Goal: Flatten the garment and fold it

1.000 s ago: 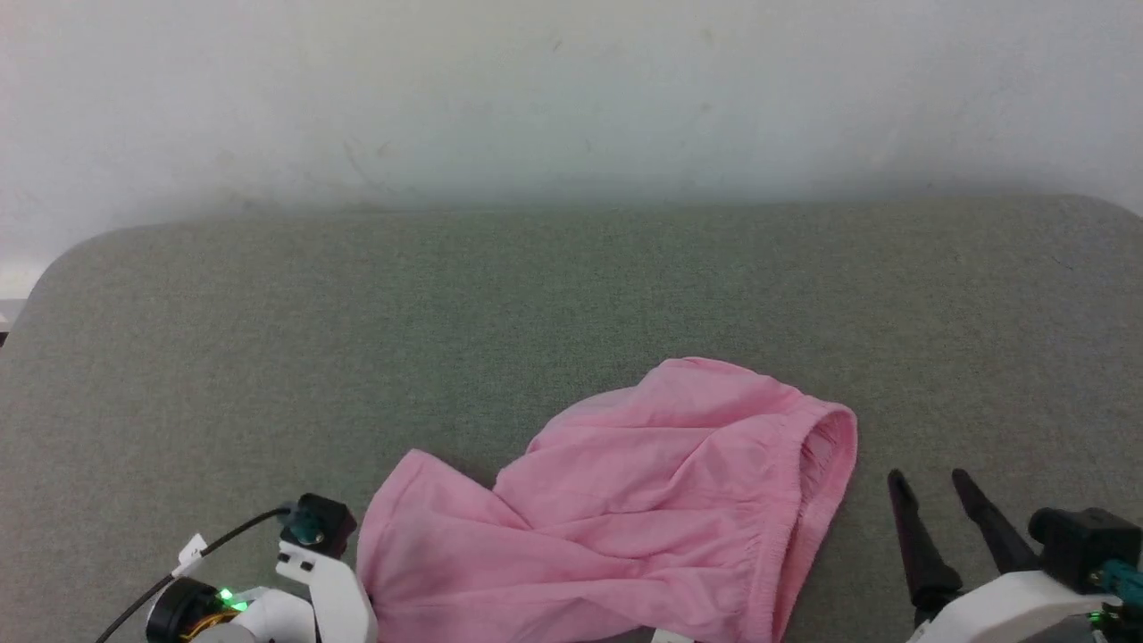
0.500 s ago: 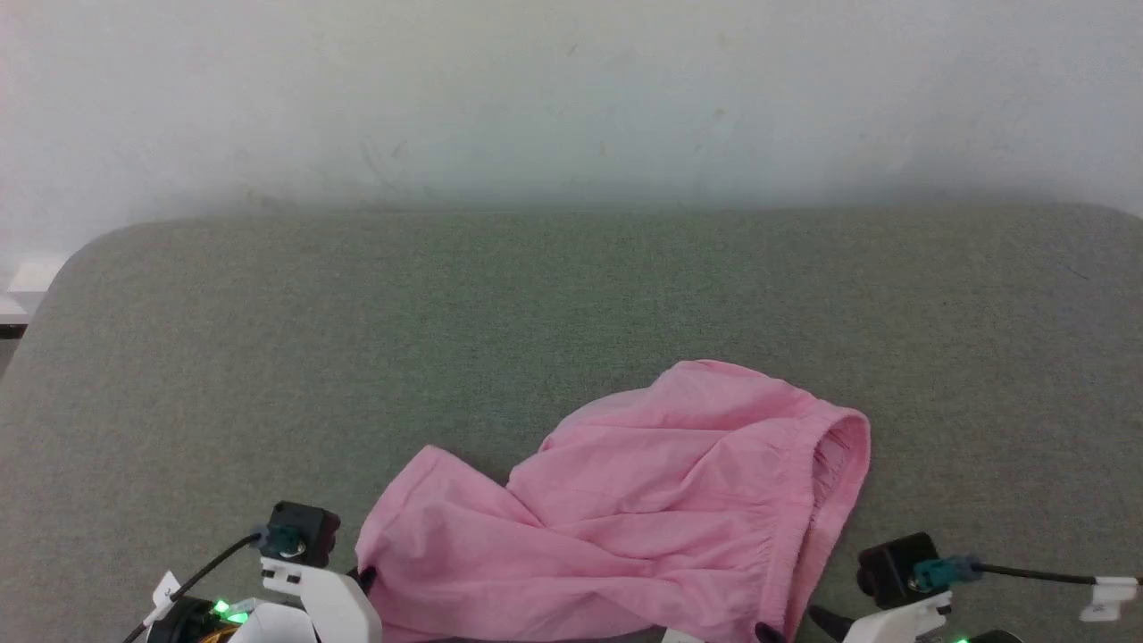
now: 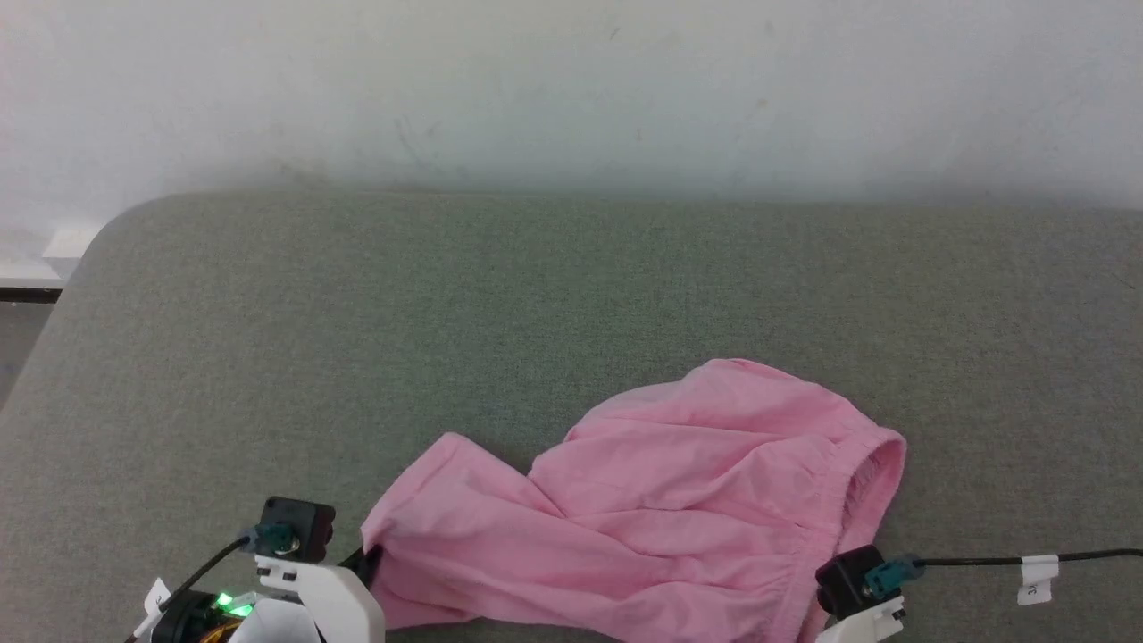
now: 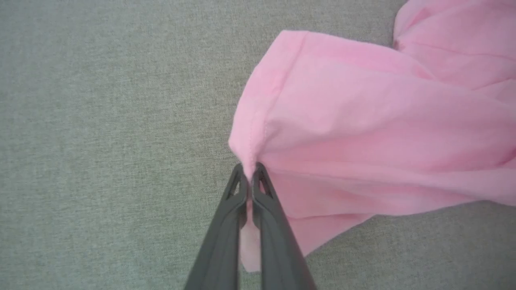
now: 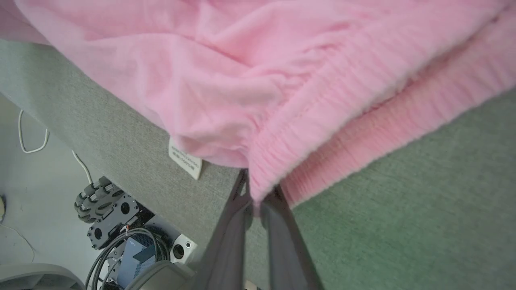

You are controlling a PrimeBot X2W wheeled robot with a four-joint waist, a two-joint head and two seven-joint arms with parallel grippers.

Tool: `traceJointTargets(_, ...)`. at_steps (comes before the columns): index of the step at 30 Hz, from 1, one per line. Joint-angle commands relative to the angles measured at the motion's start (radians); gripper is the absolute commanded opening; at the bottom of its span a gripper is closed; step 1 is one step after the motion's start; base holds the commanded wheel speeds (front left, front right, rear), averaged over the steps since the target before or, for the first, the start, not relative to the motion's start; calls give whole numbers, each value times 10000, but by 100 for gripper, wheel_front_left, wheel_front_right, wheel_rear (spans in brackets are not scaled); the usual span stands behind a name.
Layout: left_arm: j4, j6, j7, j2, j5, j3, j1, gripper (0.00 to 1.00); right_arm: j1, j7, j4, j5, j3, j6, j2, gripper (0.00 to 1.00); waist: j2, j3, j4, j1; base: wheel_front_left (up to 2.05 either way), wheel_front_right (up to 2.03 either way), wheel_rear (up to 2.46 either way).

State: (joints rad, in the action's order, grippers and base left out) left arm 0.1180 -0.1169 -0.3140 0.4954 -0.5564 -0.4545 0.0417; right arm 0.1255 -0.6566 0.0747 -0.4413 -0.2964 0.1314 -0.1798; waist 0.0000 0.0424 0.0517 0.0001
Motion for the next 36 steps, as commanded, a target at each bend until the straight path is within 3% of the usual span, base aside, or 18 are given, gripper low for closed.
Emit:
traceJointTargets(1,-4,-89,144,-76,-57,71,-144,0,-92,114,-13,-61,56,-7,-50,0,0,-12,-10,-1,0,0,0)
traceJointTargets(6,-374,-149,804,-134,-216,400,-248,0,-56,571,-783,-260,447,-7,-202,0,0,-211,-77,-1,0,0,0)
traceJointTargets(12,-1658,-178,1370,183,-125,859,26,0,-348,653,-2383,-301,1006,-7,-617,0,0,-581,-179,-1,0,0,0)
traceJointTargets(21,-3088,73,1276,653,275,1371,2482,0,-2829,243,-4137,-258,1709,-7,-1331,0,0,-433,-239,-1,0,0,0)
traceJointTargets(27,-2218,546,1189,378,239,1464,5045,0,-5299,190,-3535,-694,1856,-7,-1738,0,0,491,-278,-1,0,0,0)
traceJointTargets(36,1792,1380,2641,-614,614,1515,10091,0,-10530,1729,-358,-1160,1018,-7,-2266,0,0,2758,-478,-1,0,0,0)
